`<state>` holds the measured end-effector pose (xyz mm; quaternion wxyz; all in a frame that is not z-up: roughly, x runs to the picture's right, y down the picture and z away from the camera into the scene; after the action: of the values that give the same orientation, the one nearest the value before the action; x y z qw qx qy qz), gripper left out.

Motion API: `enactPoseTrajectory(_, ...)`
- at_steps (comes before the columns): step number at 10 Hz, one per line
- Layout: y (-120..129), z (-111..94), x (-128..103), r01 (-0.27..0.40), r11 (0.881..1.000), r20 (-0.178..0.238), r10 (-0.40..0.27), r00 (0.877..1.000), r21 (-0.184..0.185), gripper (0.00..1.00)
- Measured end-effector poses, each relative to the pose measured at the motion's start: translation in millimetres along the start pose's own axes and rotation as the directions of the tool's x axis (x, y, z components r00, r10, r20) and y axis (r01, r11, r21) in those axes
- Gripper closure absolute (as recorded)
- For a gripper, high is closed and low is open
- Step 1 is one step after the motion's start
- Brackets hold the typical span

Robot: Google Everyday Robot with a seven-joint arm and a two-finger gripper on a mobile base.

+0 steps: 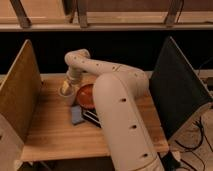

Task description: Pick up the ceramic cup

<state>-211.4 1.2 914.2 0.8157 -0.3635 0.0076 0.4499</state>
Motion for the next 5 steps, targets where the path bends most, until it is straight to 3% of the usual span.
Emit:
enactPoseTrajectory(3, 4.1, -6.9, -6.4, -0.013, 0.998, 0.018, 0.015, 1.000, -0.065, 0.84)
enactPoseTrajectory(5, 9.6, -32.6, -20.2, -0.022, 0.991, 0.085, 0.034, 0.996, -0.134, 0.99)
